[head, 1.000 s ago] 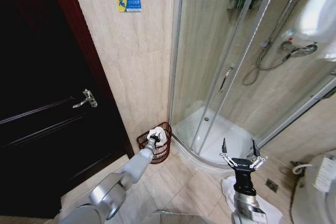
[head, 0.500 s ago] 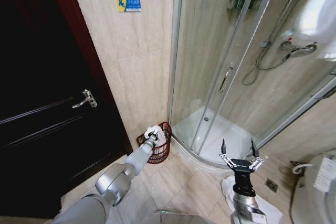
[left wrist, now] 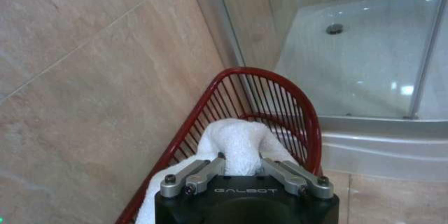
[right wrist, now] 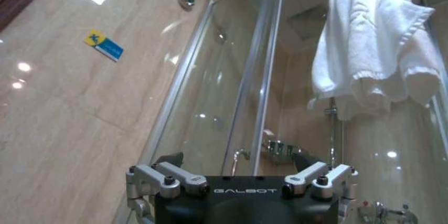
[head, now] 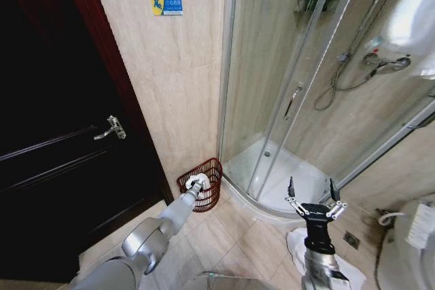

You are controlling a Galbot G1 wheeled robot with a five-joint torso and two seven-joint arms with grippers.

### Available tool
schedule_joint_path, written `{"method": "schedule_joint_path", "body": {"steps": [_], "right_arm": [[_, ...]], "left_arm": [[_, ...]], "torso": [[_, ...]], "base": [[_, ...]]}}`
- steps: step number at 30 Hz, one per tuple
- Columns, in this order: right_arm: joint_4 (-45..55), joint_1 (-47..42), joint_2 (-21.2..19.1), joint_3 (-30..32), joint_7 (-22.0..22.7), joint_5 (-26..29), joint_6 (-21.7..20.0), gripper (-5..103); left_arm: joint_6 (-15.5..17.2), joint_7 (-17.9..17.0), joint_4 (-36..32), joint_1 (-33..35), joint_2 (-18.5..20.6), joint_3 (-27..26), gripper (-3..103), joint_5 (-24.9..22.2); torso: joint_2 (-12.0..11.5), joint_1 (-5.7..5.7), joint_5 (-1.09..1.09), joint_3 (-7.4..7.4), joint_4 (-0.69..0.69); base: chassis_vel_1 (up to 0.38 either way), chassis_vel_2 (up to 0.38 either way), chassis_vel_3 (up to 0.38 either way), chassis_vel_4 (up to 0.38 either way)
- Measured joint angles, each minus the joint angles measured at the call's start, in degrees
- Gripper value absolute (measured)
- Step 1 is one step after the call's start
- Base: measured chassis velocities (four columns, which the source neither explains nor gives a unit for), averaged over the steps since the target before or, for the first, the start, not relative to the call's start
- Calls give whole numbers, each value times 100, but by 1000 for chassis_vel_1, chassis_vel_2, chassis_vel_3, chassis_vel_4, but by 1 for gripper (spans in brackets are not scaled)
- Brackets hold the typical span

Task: Discard the used towel into the hamper.

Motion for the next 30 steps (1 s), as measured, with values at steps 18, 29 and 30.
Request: {"method": "schedule_joint_path", "body": {"steps": [18,29,30], "right_arm": [[430,-16,0,-6,-659,-107,0,100],[475,-27,0,-37,-927,-37,0,100],[461,-30,0,-37,-927,-30,0,100]], "left_arm": [[137,23,-116,36,-192,-109,9,-858],[259,-154,-170,91,-204,-140,16,-772],[271,-172,-183,106,-178,-142,21,-739]], "torso": [[1,-2,1,0,1],[-3,3,-1,1,-2],[-2,1,1,0,-2]], "base": [[-58,58,67,-66],[-109,103,85,-76],[10,-2,-77,5]]}}
